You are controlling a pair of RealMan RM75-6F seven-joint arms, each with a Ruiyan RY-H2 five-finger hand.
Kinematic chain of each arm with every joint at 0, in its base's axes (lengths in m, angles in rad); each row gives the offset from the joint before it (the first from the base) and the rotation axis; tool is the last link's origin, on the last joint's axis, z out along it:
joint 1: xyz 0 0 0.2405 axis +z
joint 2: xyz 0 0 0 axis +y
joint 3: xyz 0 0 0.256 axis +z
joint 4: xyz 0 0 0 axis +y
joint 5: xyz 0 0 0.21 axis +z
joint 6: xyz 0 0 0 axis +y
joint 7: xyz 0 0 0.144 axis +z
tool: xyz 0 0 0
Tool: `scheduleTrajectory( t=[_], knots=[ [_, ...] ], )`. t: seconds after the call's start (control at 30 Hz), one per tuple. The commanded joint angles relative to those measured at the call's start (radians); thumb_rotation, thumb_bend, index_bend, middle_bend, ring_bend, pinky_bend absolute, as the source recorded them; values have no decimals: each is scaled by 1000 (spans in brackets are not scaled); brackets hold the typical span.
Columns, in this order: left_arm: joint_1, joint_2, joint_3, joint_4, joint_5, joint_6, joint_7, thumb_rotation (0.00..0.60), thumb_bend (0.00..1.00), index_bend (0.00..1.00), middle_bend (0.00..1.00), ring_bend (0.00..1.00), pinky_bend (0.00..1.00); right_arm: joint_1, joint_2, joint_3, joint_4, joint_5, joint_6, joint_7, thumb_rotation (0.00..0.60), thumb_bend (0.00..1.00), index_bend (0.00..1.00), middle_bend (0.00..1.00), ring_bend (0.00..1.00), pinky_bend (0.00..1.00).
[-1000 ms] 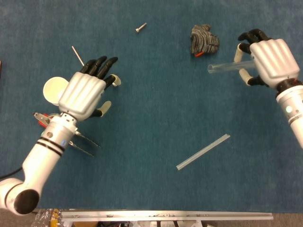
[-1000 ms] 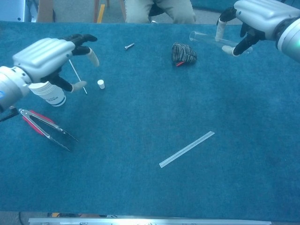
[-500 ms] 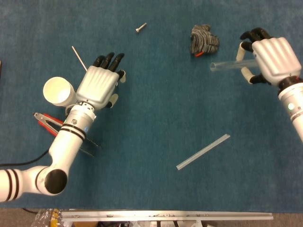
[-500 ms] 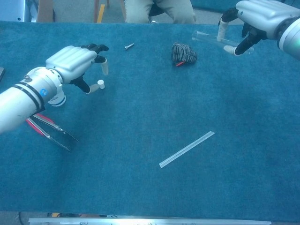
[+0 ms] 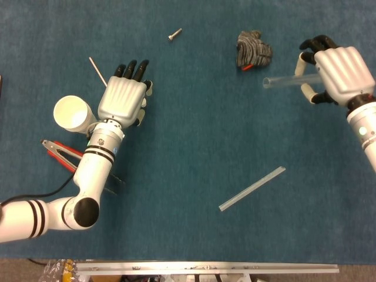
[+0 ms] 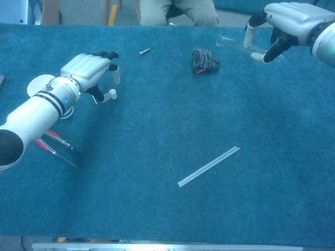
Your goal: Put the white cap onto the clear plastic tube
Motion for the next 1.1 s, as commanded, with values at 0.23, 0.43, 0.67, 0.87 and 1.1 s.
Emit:
scheduleTrajectory(
  t=[0.23, 0.43, 0.67, 0.87, 1.1],
  knots=[
    [-23, -50, 8, 74, -30, -9, -6, 600, 318, 376, 24, 0, 0, -6, 2, -8, 8, -5, 1, 12, 600, 402, 654, 243, 139, 403],
    [-33, -77, 9, 116, -21, -14, -26, 600, 317, 399, 32, 0, 0, -7, 5, -11, 9, -8, 3, 17, 600, 402, 655, 243, 140, 403],
    [-40, -94, 10, 147, -36, -22, -28, 600, 318, 410, 42, 0, 0, -10, 7, -15, 11, -11, 3, 21, 600, 402, 658, 243, 139, 403],
    [-45, -105, 11, 175, -40, -28, -32, 600, 318, 420, 51, 0, 0, -12, 8, -16, 15, -11, 2, 27, 600, 401, 660, 243, 139, 403],
    [-43, -109, 15, 196, -40, -33, -40, 600, 318, 429, 56, 0, 0, -14, 10, -17, 17, -12, -1, 32, 600, 400, 661, 243, 140, 403]
  ],
)
